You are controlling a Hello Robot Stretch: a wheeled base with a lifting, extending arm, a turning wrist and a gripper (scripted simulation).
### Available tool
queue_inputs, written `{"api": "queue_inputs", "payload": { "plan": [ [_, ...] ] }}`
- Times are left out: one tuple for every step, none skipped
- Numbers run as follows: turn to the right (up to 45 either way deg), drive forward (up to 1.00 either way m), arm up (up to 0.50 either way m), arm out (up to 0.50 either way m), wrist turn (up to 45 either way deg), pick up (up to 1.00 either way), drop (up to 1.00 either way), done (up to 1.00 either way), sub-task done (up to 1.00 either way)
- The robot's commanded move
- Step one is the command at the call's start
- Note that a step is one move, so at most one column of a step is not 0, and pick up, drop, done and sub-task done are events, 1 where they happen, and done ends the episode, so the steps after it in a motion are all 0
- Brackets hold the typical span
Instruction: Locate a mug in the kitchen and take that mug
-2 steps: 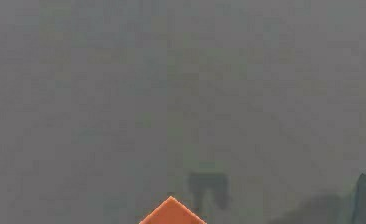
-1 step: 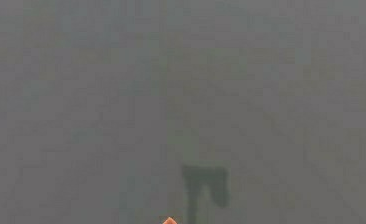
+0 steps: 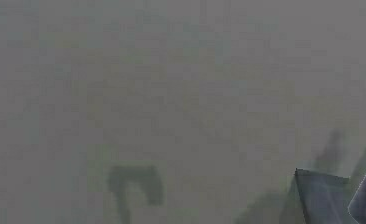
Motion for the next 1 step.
{"api": "queue_inputs", "payload": {
  "plan": [
    [0.0,0.35,0.00,0.00,0.0,0.00,0.00,0.00,0.00]
  ]
}}
